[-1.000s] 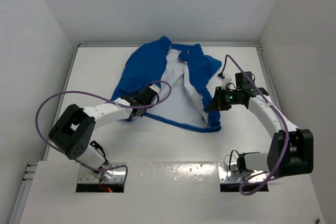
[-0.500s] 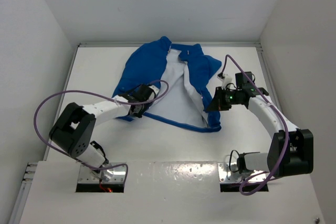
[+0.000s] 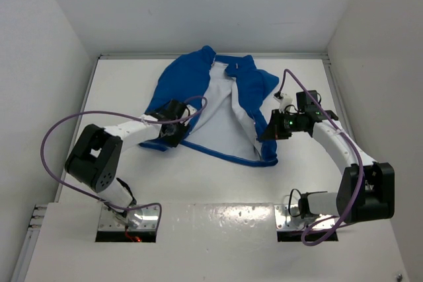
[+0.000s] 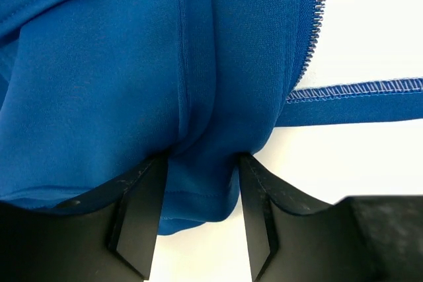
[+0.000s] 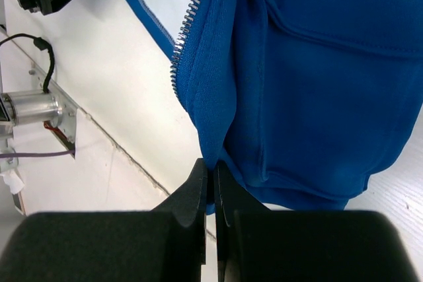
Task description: Zip up the jacket
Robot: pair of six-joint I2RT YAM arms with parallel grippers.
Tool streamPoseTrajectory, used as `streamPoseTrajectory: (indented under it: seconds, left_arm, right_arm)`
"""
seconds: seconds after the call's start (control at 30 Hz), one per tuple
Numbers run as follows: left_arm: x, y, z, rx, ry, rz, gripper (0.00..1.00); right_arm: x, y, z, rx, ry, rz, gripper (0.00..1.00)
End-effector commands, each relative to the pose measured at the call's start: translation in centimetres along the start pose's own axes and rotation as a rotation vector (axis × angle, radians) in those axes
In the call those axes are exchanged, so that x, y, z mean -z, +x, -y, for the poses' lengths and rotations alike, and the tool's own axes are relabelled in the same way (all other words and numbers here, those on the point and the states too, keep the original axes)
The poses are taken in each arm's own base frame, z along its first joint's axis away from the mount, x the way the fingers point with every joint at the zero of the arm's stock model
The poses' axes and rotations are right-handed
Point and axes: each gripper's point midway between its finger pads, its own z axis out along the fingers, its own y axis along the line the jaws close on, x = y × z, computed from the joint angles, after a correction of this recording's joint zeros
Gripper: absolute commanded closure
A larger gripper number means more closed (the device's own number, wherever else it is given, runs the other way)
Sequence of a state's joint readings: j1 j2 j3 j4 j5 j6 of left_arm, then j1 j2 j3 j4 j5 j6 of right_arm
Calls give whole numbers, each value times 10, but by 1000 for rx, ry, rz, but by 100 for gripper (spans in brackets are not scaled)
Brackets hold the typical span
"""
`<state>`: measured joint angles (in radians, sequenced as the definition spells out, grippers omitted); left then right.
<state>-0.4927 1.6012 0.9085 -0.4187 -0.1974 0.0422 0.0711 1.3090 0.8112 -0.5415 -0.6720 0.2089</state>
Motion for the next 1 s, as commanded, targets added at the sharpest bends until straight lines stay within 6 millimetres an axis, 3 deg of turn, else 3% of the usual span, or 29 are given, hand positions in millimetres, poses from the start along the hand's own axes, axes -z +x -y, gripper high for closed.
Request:
streamPoseTrajectory:
  seconds: [0.0,0.5,0.83,0.97]
  left_arm:
    - [8,-21,-1,1,56,63,47]
    - [29,-26,7,0,219,98,39]
    - [18,-19,-6,-11,138,57,37]
    - [16,-18,-2,-19,144,49,36]
  right_arm:
    - [7,-12,-1,39,6,45,100]
    - [6,-13,-2,44,4,41,100]
    - [5,-14,-1,42,6,41,100]
    - [5,-15,0,39,10,43,100]
